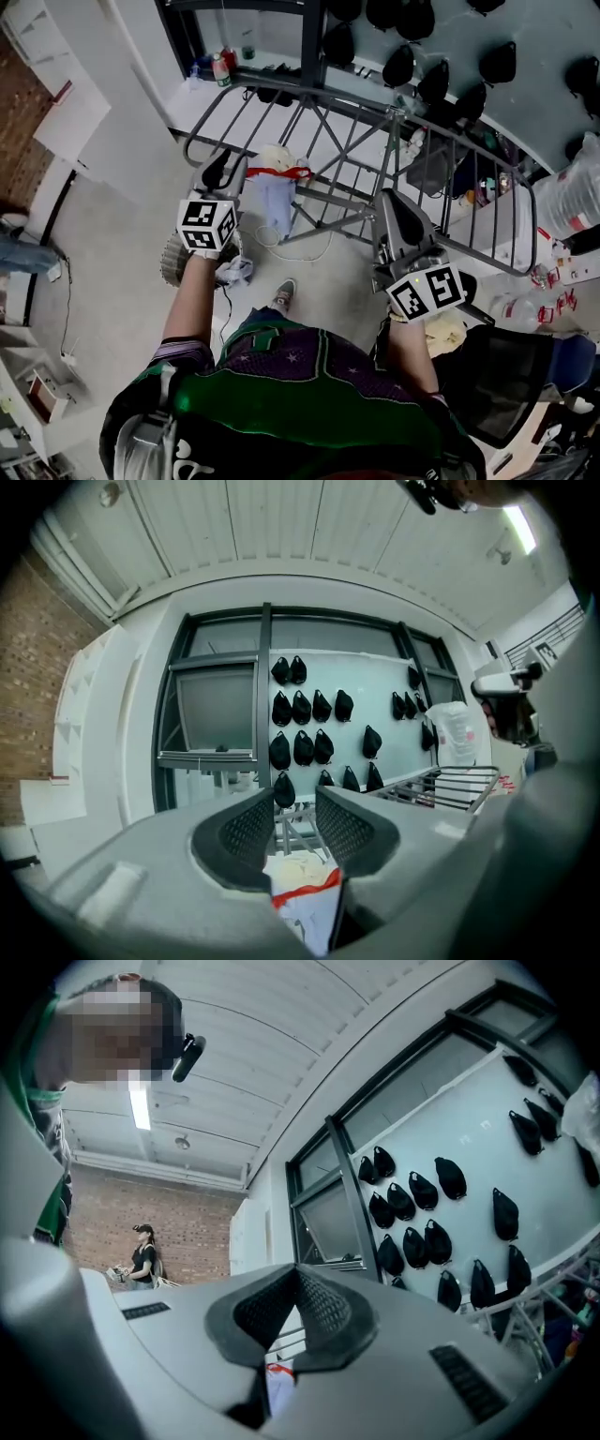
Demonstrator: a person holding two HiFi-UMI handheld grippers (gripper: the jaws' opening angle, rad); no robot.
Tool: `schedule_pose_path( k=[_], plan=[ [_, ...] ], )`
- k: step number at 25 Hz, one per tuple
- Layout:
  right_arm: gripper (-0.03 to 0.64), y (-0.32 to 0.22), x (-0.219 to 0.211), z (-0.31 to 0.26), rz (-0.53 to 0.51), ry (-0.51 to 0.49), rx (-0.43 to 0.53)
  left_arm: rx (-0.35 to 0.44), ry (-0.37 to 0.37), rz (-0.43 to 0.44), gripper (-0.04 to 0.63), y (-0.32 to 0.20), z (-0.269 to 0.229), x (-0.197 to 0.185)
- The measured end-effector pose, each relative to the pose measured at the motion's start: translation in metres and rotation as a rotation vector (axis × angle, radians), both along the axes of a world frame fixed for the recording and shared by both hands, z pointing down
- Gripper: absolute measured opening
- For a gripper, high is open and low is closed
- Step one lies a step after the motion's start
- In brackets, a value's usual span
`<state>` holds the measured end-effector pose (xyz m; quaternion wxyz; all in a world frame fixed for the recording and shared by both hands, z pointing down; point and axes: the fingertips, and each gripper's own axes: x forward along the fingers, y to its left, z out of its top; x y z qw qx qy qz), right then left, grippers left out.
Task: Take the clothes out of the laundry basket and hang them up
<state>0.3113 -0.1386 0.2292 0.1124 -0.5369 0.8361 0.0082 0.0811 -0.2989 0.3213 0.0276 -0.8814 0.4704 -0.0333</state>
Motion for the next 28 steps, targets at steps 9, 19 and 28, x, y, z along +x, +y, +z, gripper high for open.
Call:
schedule_pose_path(
  k=[9, 19, 28],
  plan=[
    [0.0, 0.037, -0.038, 0.014, -0.143, -0.034, 0.003, 0.003, -0.014, -0.126, 0.144, 0.082, 0.001, -0.054],
    [0.0, 0.052, -0.089, 0.012, -0.258, -0.046, 0.012, -0.004, -0.045, -0.224, 0.144, 0.132, 0.008, -0.11],
    [0.0, 0.043, -0.136, 0.019, -0.284, -0.023, -0.031, -0.006, -0.029, -0.242, 0.144, 0.147, 0.007, -0.154]
  ],
)
